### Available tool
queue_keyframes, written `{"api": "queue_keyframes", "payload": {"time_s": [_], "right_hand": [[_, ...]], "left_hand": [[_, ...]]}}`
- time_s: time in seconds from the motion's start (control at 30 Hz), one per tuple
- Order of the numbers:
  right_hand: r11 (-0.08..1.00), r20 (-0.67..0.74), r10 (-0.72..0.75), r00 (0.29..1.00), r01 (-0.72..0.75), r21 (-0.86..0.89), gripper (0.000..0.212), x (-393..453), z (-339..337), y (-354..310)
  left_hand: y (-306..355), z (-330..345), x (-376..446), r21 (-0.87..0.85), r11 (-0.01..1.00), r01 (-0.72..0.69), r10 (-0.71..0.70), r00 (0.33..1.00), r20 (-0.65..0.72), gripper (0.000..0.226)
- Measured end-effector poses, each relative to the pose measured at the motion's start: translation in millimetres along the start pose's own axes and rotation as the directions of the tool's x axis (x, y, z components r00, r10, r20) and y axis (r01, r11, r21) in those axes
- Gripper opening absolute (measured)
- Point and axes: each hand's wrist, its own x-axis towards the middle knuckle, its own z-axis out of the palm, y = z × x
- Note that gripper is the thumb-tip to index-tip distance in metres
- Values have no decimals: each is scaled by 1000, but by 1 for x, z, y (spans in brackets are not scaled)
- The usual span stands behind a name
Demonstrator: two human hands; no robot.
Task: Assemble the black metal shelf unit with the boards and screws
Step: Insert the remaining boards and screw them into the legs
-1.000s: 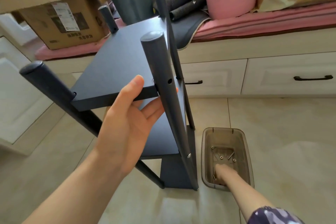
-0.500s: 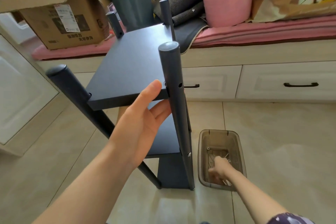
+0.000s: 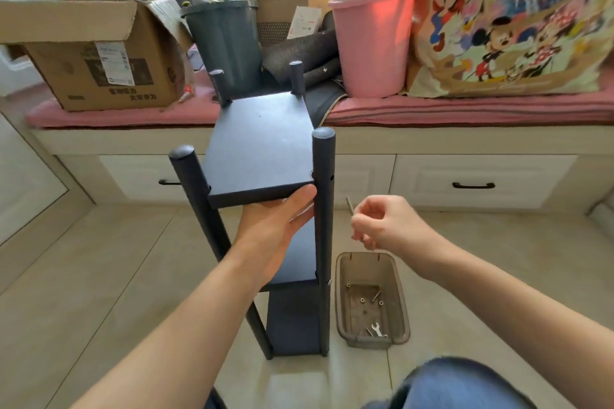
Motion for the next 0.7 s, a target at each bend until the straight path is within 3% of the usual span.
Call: {"api": "queue_keyframes", "payload": {"time_s": [0.1, 0.23, 0.4, 0.5, 0.6, 0.7], "right_hand": [[991, -85, -110, 990, 116, 73, 6, -21, -11, -61], [993, -174, -112, 978, 119, 25, 6, -35, -4, -94], [997, -275, -71, 959, 66, -26, 20, -42, 17, -90], [997, -256, -77, 964, 74, -19, 20, -42, 27, -83], [998, -266, -67, 962, 68, -2, 26, -39, 27, -80], [998, -242, -68, 968, 67, -9, 17, -37, 24, -77]], "left_hand": [[2, -4, -1, 15, 1000, 14, -14, 1000, 9, 65], [4, -9, -4, -25, 1000, 5, -4, 999, 36, 60], [5, -15, -4, -33, 999, 3, -1, 998, 62, 47], [6, -17, -3, -34, 999, 2, 1, 997, 72, 51], [6, -18, -2, -38, 999, 8, -5, 995, 99, 38], [5, -18, -2, -60, 998, 24, -17, 994, 109, 30]]}}
